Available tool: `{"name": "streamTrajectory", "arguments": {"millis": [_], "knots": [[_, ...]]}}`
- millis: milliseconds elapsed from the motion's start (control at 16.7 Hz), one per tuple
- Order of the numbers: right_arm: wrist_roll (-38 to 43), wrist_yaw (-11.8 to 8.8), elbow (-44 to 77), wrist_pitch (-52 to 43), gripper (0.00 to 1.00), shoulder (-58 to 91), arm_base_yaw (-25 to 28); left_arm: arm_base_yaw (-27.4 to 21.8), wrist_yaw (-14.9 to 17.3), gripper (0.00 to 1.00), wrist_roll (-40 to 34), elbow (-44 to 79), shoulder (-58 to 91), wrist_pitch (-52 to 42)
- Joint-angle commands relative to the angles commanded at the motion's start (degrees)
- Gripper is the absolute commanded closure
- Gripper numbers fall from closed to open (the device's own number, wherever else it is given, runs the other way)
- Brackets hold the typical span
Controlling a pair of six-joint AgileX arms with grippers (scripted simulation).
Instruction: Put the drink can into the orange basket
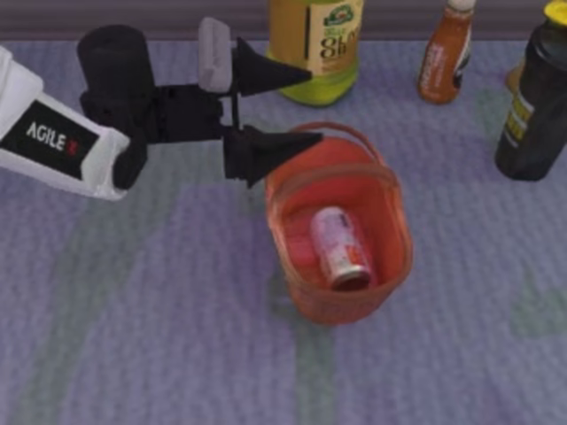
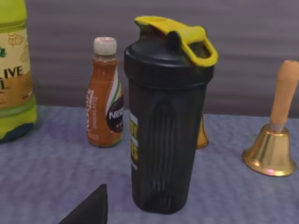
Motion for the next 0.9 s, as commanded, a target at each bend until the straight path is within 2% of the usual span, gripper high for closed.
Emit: {"name": "streamTrajectory", "arguments": {"millis": [180,360,900], "knots": [[-4.99,-0.51,8.68,-6.95,0.00,8.71,2.78,2.10,-5.30,0.00,-2.61,-3.11,-8.97,-3.97],[-11.87,-1.03,22.28,-16.53,0.00,22.40,6.44,5.01,-13.28,0.00,-5.41,-8.51,-23.30,-9.97],[-37.62,-3.05,77.88,-51.91,0.00,78.89,20.15,13.58,-44.89,0.00,-7.87,-36.21,-83.42,-34.06]]}}
